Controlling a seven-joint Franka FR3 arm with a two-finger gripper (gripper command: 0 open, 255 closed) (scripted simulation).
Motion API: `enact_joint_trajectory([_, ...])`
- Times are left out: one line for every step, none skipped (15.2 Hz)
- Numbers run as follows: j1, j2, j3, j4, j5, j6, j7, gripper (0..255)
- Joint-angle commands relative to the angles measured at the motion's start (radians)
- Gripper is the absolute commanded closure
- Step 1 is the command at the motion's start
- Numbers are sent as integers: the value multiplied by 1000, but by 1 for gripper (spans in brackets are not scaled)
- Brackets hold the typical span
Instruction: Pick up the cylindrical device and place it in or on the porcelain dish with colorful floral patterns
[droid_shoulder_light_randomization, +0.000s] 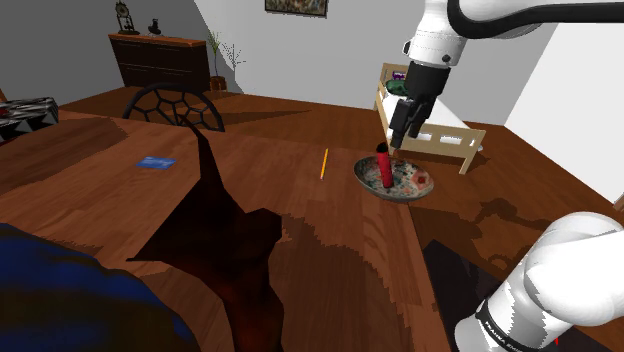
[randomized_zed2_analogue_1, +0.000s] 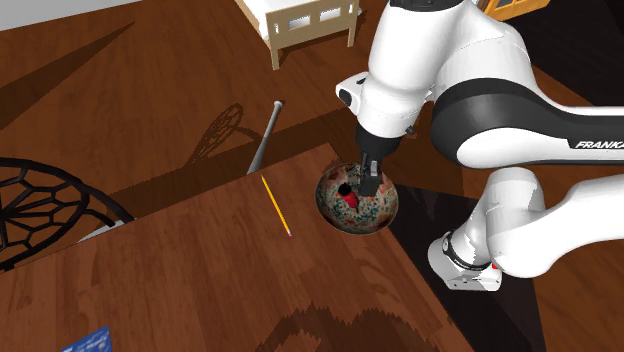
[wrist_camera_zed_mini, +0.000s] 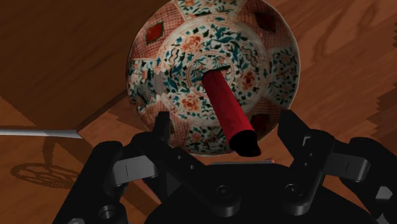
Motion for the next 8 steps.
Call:
enact_joint_trajectory([0,0,0,0,0,0,0,0])
enact_joint_trajectory([0,0,0,0,0,0,0,0])
enact_joint_trajectory([-1,5,-2,37,-2,-32,1,0])
enact_joint_trajectory([-2,12,-3,76,-3,-64,1,0])
enact_joint_trajectory([-2,19,-5,115,-5,-96,2,0])
enact_joint_trajectory([-3,26,-6,147,-6,-121,2,0])
enact_joint_trajectory([-3,26,-6,147,-6,-121,2,0])
enact_joint_trajectory([-3,26,-6,146,-6,-121,2,0])
